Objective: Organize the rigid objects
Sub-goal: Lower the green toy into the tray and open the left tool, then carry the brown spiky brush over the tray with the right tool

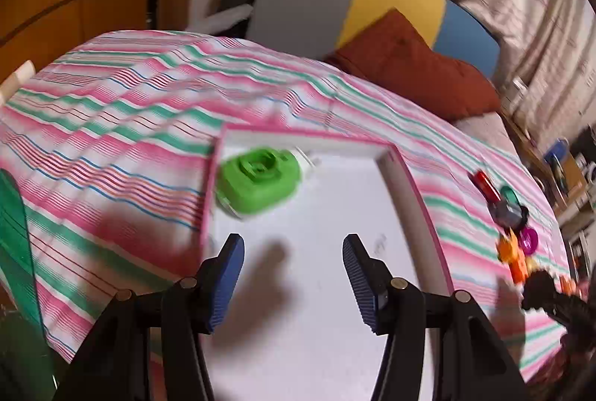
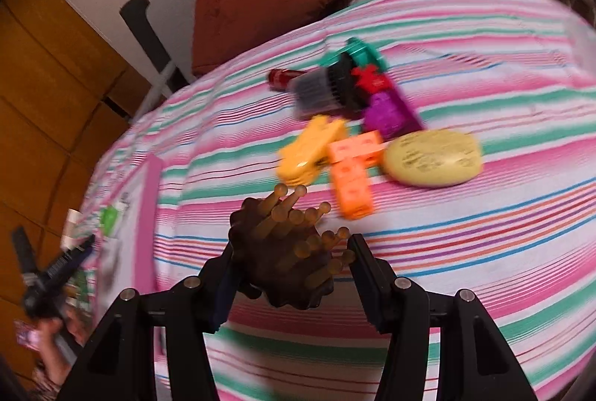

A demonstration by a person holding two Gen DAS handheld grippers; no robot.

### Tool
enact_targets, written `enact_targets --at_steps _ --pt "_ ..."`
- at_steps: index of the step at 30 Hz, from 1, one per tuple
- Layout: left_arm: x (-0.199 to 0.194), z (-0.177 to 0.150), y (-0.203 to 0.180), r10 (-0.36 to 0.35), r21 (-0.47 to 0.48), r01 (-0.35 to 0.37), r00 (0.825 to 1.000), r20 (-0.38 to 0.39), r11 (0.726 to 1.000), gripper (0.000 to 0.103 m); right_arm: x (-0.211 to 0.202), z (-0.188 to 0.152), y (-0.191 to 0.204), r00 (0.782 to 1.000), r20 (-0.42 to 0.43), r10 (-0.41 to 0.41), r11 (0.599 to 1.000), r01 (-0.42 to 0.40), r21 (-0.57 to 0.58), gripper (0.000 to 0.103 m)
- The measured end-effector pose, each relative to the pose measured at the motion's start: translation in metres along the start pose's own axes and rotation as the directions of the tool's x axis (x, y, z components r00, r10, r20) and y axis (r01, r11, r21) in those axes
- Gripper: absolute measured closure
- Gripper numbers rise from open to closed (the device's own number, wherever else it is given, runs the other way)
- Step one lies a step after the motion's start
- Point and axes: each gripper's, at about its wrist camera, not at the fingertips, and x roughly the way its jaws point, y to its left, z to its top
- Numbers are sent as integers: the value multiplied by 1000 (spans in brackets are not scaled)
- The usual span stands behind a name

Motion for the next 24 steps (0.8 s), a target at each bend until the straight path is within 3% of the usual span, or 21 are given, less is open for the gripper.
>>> enact_targets --at_steps 9,18,24 --pt "-14 -18 -7 -7 77 8 1000 -3 997 47 28 -4 83 986 -68 151 986 -155 -64 46" --pt "-30 -22 12 23 59 -25 999 38 998 47 79 -2 191 920 -233 314 939 -337 -68 46" --pt "-40 -27 30 35 27 -36 998 58 999 47 134 -5 230 880 -349 322 941 -339 13 46"
